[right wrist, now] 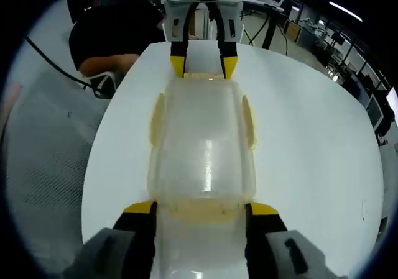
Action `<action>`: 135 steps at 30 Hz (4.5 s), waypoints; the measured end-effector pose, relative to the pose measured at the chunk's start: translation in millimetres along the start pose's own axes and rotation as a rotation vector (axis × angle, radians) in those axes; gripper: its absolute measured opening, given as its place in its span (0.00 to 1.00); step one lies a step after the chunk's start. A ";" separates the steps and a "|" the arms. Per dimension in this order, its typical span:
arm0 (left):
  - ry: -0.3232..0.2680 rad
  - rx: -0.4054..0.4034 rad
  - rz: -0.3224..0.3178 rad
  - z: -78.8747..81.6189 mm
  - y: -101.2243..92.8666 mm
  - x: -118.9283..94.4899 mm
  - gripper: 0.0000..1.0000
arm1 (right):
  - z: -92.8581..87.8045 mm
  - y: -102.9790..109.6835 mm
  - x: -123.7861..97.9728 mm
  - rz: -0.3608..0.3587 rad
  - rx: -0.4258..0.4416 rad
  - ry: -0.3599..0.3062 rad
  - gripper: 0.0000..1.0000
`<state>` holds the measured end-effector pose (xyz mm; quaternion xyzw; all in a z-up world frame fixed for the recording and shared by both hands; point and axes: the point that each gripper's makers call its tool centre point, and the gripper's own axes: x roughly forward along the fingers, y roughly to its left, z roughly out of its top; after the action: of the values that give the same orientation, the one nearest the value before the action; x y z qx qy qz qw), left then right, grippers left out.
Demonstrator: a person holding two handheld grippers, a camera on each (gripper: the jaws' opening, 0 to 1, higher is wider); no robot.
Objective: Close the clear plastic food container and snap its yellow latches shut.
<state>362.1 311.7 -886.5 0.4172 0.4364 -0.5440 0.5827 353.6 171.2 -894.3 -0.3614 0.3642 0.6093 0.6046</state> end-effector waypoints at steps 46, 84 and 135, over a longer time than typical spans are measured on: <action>0.002 -0.067 0.019 16.3 -0.6 -21.2 0.37 | -15.5 -5.1 -40.2 0.027 -0.054 0.043 0.36; -0.017 -0.055 0.044 94.2 5.6 -52.9 0.37 | -48.8 -13.5 -119.4 0.021 -0.041 0.052 0.36; -0.087 0.004 0.005 239.3 3.6 -15.0 0.36 | -184.4 -13.4 -187.2 0.002 0.014 0.240 0.36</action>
<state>378.4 86.0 -807.2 0.3956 0.4086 -0.5609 0.6016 368.4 -79.8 -816.9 -0.4270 0.4386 0.5598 0.5585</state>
